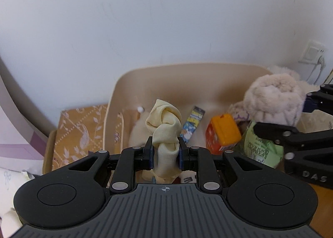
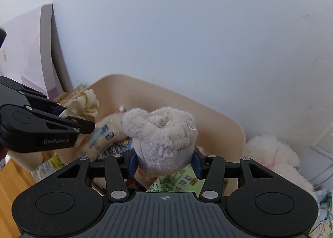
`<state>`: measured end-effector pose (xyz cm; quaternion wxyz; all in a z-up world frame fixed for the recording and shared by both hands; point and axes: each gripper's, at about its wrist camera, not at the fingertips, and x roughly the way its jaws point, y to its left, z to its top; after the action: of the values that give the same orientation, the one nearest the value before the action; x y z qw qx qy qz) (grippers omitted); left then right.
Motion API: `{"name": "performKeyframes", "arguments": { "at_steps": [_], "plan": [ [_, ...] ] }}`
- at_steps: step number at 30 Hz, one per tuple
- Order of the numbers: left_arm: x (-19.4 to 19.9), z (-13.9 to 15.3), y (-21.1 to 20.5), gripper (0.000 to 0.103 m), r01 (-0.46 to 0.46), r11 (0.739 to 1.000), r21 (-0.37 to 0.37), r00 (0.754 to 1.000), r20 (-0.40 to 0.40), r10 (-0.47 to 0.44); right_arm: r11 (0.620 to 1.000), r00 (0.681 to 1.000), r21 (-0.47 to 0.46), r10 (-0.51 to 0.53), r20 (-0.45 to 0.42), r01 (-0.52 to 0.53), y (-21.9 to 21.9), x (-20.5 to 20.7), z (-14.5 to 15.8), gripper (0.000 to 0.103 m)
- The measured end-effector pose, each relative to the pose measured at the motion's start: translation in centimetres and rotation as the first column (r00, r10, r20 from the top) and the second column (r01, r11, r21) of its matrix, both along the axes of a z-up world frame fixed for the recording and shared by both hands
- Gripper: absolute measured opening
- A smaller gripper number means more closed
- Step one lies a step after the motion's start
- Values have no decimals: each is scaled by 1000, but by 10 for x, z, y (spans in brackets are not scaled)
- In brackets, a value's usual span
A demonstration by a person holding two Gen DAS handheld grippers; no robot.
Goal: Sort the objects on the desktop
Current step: 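Carry the scrunchie and plush ball over the basket and open both tools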
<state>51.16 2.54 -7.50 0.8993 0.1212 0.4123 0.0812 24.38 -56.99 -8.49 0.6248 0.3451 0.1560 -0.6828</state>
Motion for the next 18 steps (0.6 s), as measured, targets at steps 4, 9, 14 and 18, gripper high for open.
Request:
{"name": "performKeyframes", "arguments": {
  "at_steps": [4, 9, 14, 18],
  "plan": [
    [-2, -6, 2, 26, 8, 1000, 8, 1000, -15, -8, 1000, 1000, 27, 12, -25, -11, -9, 8, -8, 50],
    [-5, -5, 2, 52, 2, 1000, -16, 1000, 3, -2, 999, 999, 39, 3, -34, -2, -9, 11, -13, 65],
    [-13, -3, 7, 66, 0, 1000, -17, 1000, 16, 0, 1000, 999, 24, -14, -38, 14, -4, 14, -7, 85],
    [-21, 0, 12, 66, -13, 1000, -10, 1000, 26, 13, 999, 999, 28, -36, -19, 37, 2, 5, -1, 100]
  ]
}}
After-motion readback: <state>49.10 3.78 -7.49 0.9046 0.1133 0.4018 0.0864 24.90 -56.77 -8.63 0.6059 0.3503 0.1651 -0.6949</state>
